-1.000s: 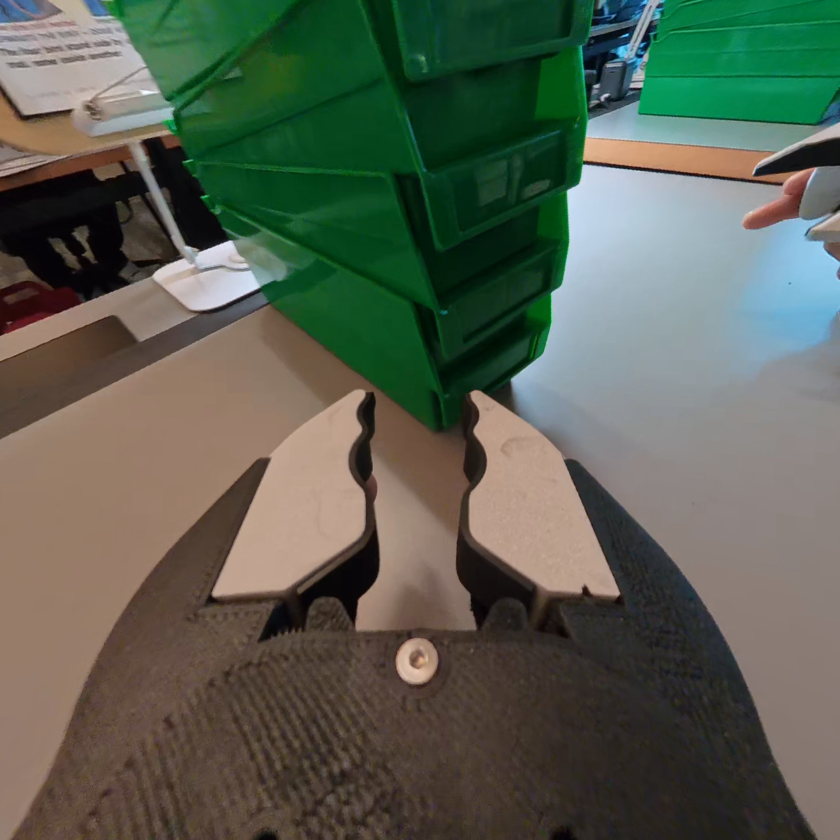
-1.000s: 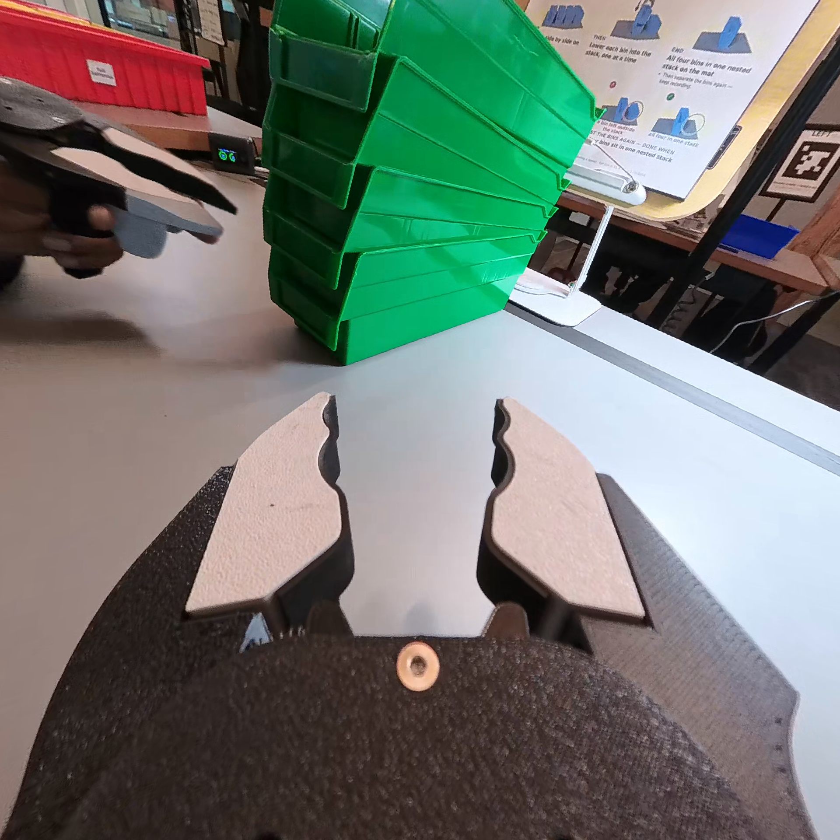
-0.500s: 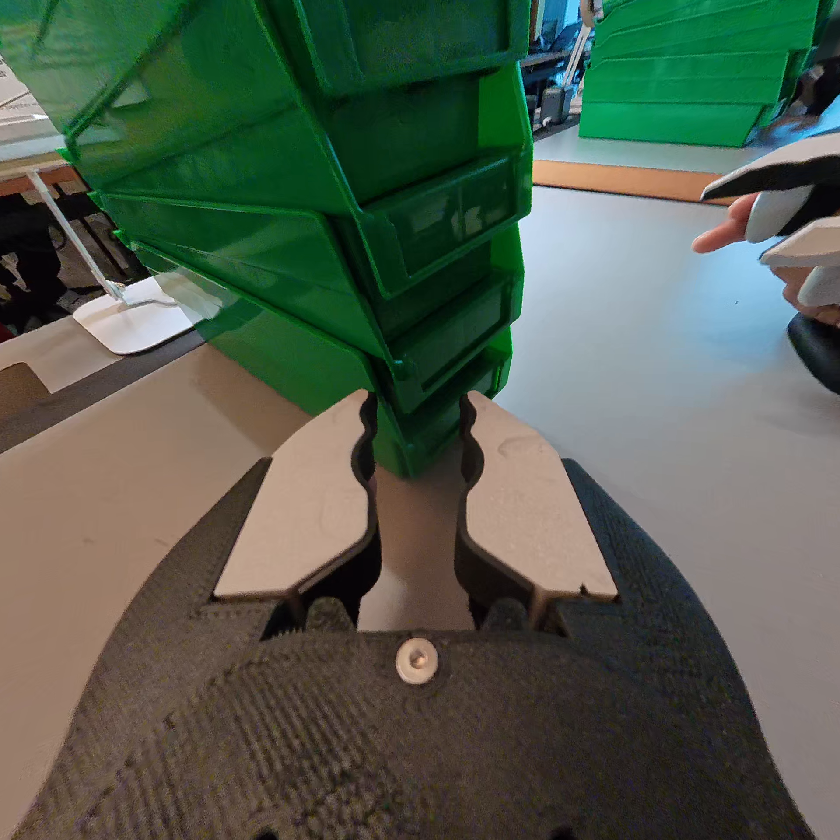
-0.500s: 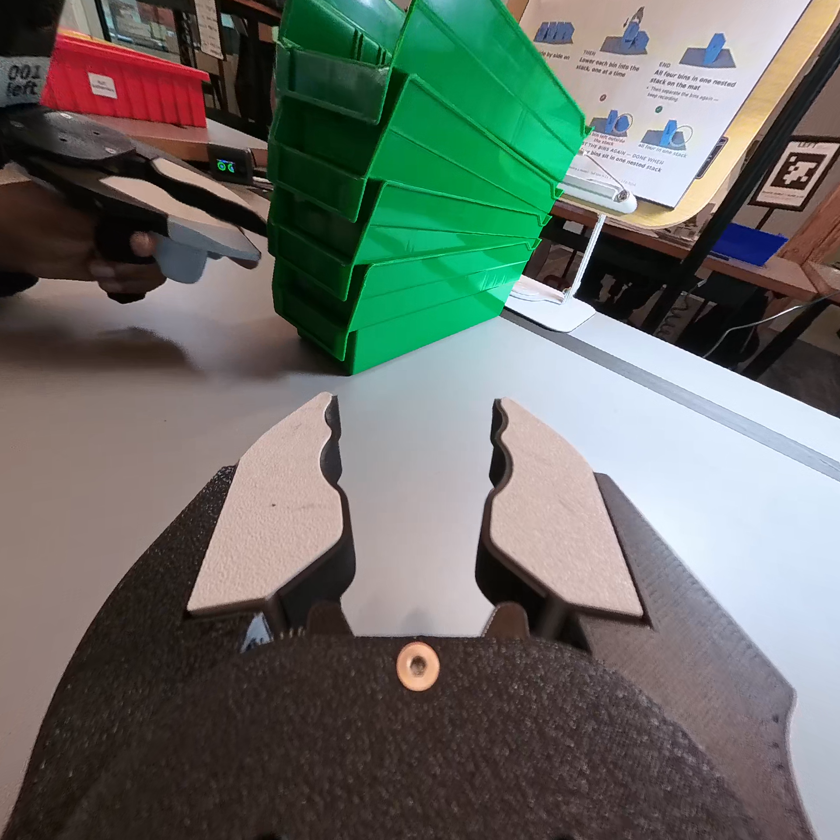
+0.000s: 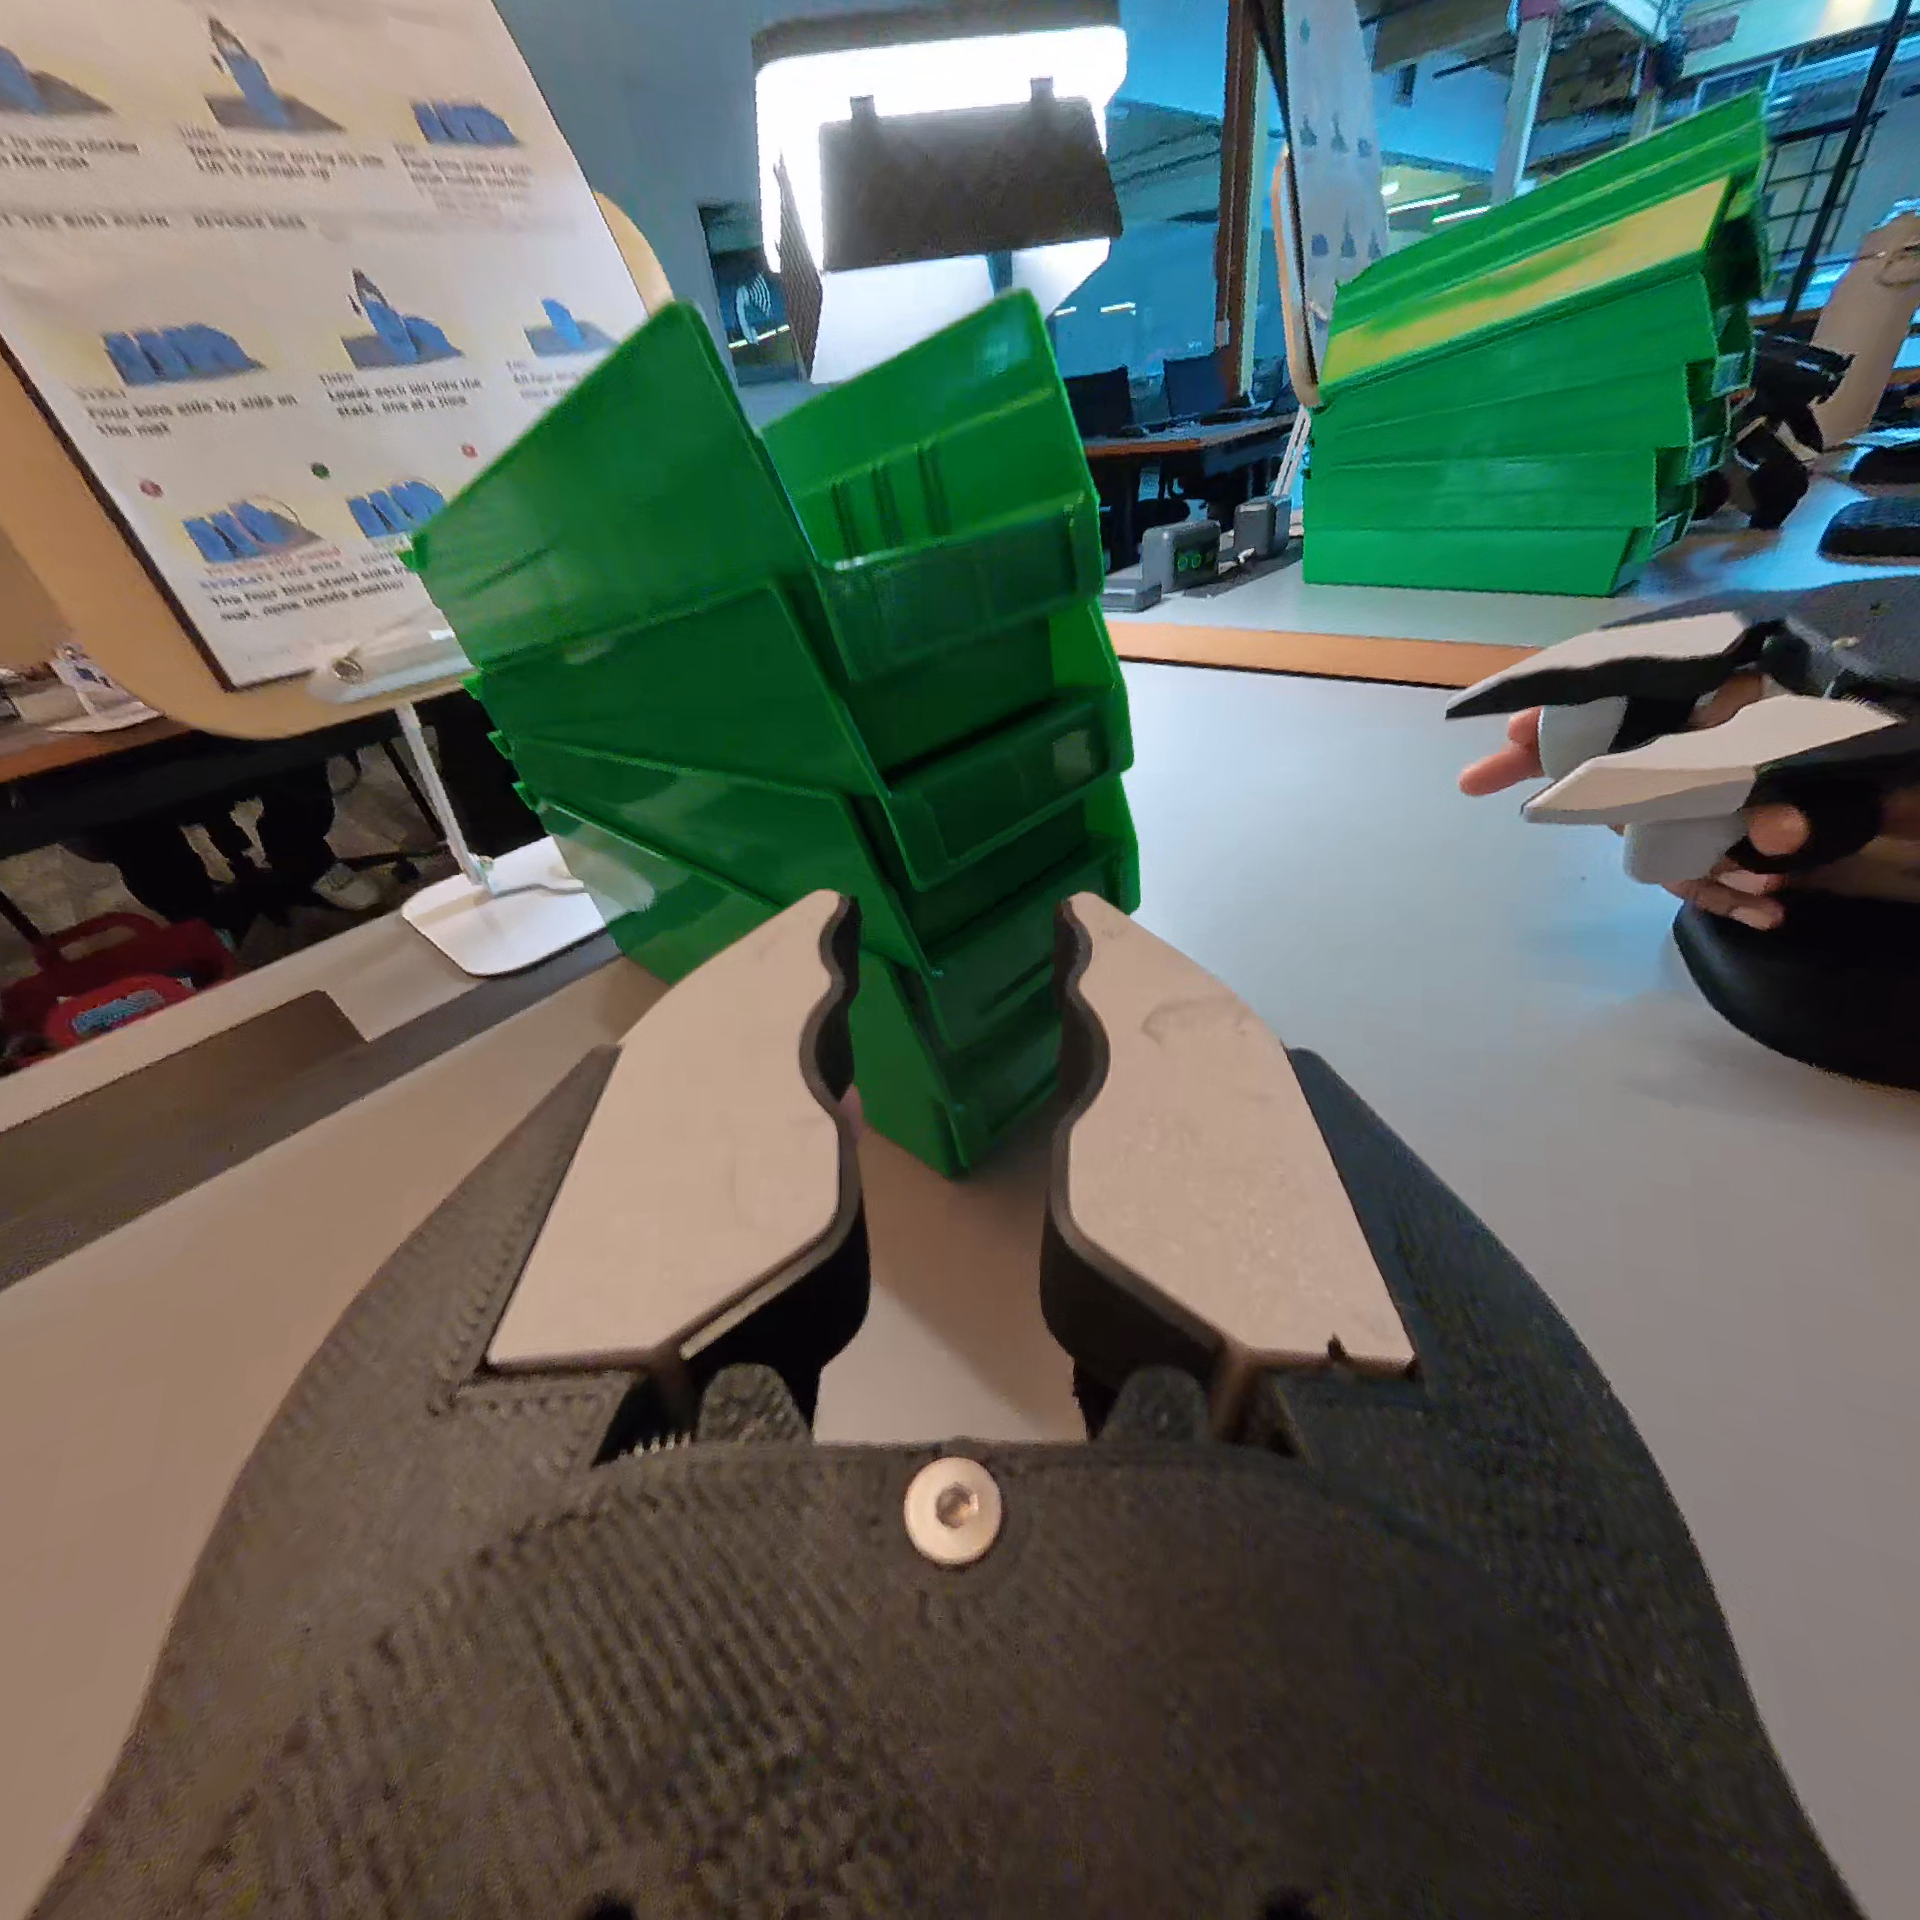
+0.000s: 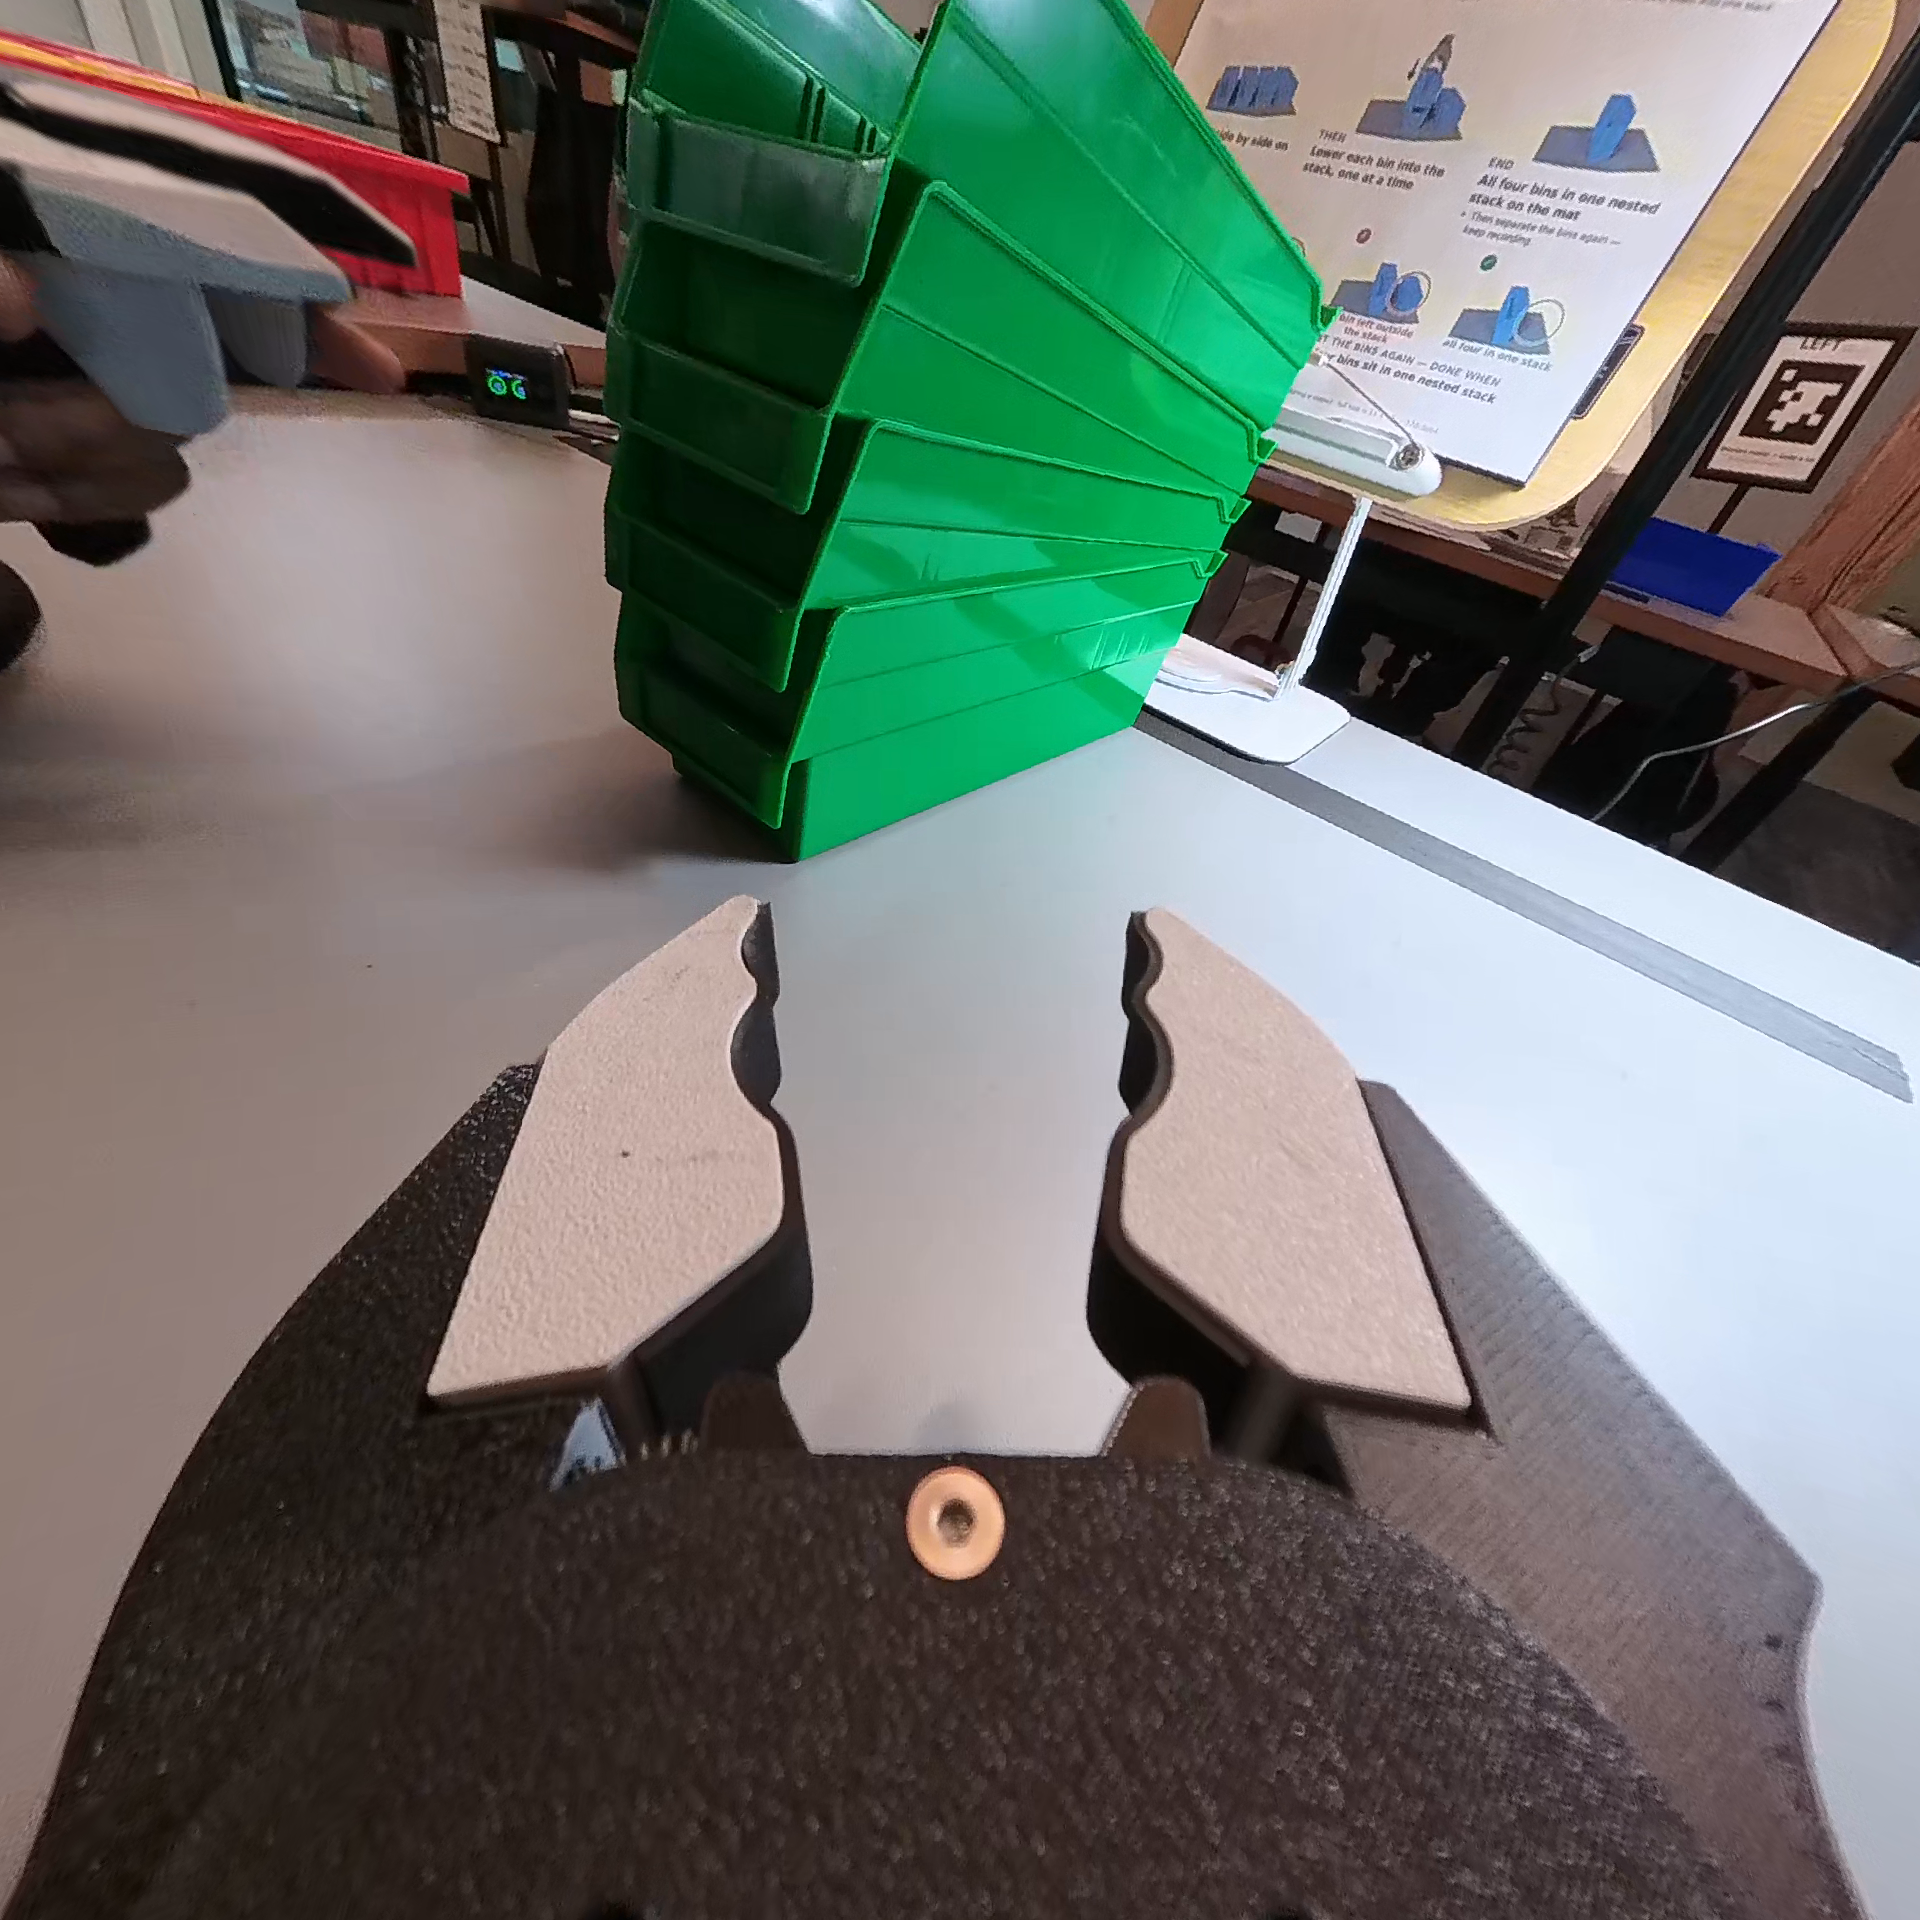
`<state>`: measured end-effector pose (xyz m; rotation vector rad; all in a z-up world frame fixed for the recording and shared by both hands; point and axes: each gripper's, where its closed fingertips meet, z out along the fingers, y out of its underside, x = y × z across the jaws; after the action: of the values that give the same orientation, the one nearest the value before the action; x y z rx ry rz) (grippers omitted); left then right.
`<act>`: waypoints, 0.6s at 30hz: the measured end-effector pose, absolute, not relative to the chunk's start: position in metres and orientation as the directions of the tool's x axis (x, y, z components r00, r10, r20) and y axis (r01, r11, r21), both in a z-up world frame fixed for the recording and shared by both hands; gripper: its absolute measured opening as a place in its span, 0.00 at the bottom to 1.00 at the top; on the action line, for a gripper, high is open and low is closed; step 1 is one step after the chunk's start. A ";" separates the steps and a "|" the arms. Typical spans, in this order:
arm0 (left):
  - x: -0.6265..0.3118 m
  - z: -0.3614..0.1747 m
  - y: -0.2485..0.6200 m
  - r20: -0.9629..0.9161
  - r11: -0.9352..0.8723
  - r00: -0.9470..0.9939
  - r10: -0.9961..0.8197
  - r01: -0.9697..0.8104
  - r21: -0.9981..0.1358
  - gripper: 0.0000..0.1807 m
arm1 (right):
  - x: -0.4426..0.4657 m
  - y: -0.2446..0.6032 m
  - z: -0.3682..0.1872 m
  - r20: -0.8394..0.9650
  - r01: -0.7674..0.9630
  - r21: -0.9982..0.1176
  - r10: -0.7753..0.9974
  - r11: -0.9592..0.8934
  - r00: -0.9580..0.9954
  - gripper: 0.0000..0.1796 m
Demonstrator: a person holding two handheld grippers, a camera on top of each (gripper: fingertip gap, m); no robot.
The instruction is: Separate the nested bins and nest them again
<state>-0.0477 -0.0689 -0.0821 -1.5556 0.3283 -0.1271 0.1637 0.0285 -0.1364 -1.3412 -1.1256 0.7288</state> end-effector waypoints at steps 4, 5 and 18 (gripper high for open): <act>-0.046 -0.067 -0.074 -0.150 0.042 0.946 -0.288 -0.144 -0.989 0.20 | 0.164 0.029 -0.137 0.201 0.192 -0.971 0.918 0.140 0.343 0.35; -0.046 -0.064 -0.075 -0.160 0.047 0.945 -0.285 -0.153 -0.987 0.20 | 0.164 0.029 -0.137 0.201 0.191 -0.971 0.917 0.141 0.344 0.35; -0.014 -0.014 -0.033 -0.517 -0.189 0.662 -0.542 -0.695 -0.693 0.23 | 0.164 0.029 -0.137 0.192 0.186 -0.973 0.921 0.134 0.339 0.35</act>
<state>-0.0143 -0.0334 -0.0143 -1.8609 0.9787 0.1883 0.1642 0.0290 -0.1365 -1.3475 -1.1215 0.7406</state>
